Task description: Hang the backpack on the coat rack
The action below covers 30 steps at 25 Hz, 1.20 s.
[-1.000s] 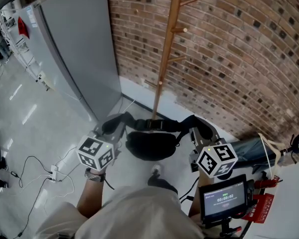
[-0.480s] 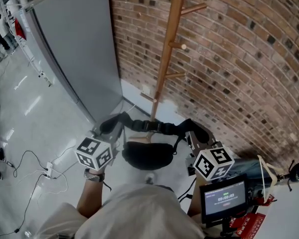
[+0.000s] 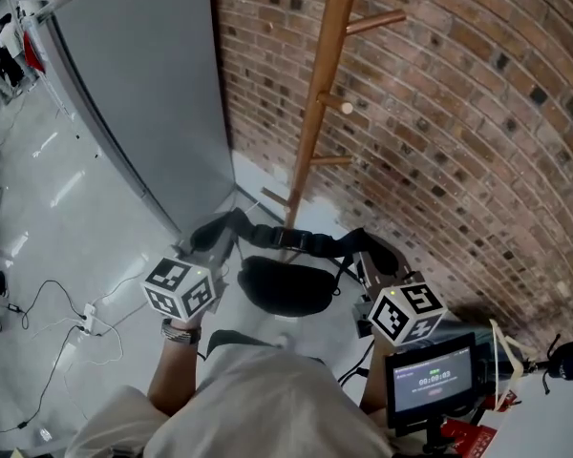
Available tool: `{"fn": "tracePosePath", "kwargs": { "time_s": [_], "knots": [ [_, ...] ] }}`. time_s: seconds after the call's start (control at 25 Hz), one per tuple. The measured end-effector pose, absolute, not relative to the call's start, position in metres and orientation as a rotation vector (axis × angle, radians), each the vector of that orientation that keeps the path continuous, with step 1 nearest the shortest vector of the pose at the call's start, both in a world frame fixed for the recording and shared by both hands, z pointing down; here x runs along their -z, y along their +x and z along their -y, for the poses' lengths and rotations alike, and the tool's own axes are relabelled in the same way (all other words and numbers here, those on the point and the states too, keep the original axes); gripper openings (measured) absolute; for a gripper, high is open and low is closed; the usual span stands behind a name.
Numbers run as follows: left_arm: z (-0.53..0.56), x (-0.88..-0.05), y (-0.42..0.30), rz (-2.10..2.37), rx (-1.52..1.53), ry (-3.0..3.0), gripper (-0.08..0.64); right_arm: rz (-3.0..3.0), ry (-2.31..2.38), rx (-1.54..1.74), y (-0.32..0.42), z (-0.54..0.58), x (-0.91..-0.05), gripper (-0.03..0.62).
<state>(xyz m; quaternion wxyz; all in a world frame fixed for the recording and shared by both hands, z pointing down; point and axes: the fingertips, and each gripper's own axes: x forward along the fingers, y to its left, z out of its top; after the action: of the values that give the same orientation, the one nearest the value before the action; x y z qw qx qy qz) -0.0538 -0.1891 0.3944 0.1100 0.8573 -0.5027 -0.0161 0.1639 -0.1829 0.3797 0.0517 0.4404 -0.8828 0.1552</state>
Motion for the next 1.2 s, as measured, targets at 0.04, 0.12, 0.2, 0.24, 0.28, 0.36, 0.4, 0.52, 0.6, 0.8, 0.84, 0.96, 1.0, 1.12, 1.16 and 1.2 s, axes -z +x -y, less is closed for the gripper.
{"fn": "tracePosePath", "kwargs": {
  "time_s": [0.04, 0.12, 0.2, 0.24, 0.28, 0.36, 0.4, 0.52, 0.6, 0.8, 0.84, 0.96, 1.0, 1.12, 1.16, 1.2],
  "knots": [
    [0.192, -0.395, -0.054, 1.474, 0.046, 2.519, 0.005, 2.684, 1.341, -0.465, 0.163, 0.186, -0.38, 0.008],
    [0.199, -0.396, -0.055, 1.465, 0.045, 2.52, 0.005, 2.682, 1.35, -0.457, 0.164, 0.193, -0.379, 0.008],
    [0.206, -0.396, -0.054, 1.448, 0.047, 2.524, 0.005, 2.681, 1.37, -0.465, 0.165, 0.2, -0.378, 0.008],
    [0.209, -0.397, -0.054, 1.436, 0.046, 2.527, 0.005, 2.68, 1.384, -0.473, 0.166, 0.203, -0.378, 0.008],
    [0.211, -0.398, -0.054, 1.424, 0.042, 2.531, 0.005, 2.677, 1.399, -0.482, 0.167, 0.206, -0.378, 0.008],
    [0.218, -0.4, -0.056, 1.4, 0.024, 2.537, 0.005, 2.663, 1.427, -0.496, 0.167, 0.212, -0.379, 0.008],
    [0.221, -0.402, -0.057, 1.388, 0.014, 2.539, 0.005, 2.653, 1.44, -0.503, 0.167, 0.215, -0.381, 0.008],
    [0.232, -0.41, -0.058, 1.347, -0.016, 2.54, 0.005, 2.621, 1.474, -0.541, 0.167, 0.224, -0.39, 0.008],
    [0.238, -0.416, -0.06, 1.324, -0.034, 2.539, 0.005, 2.601, 1.494, -0.568, 0.167, 0.229, -0.397, 0.008],
    [0.252, -0.432, -0.064, 1.28, -0.077, 2.53, 0.005, 2.549, 1.527, -0.616, 0.165, 0.238, -0.413, 0.008],
    [0.254, -0.435, -0.065, 1.273, -0.084, 2.526, 0.005, 2.541, 1.53, -0.624, 0.165, 0.239, -0.416, 0.008],
    [0.261, -0.442, -0.069, 1.253, -0.1, 2.521, 0.005, 2.528, 1.536, -0.644, 0.161, 0.243, -0.421, 0.008],
    [0.263, -0.444, -0.07, 1.247, -0.106, 2.521, 0.005, 2.525, 1.538, -0.649, 0.16, 0.245, -0.423, 0.008],
    [0.27, -0.451, -0.072, 1.226, -0.123, 2.517, 0.005, 2.51, 1.548, -0.668, 0.156, 0.251, -0.429, 0.008],
    [0.273, -0.454, -0.072, 1.219, -0.129, 2.516, 0.005, 2.503, 1.551, -0.675, 0.156, 0.252, -0.431, 0.008],
    [0.275, -0.456, -0.072, 1.211, -0.136, 2.516, 0.005, 2.496, 1.555, -0.681, 0.155, 0.254, -0.434, 0.008]
  ]
}}
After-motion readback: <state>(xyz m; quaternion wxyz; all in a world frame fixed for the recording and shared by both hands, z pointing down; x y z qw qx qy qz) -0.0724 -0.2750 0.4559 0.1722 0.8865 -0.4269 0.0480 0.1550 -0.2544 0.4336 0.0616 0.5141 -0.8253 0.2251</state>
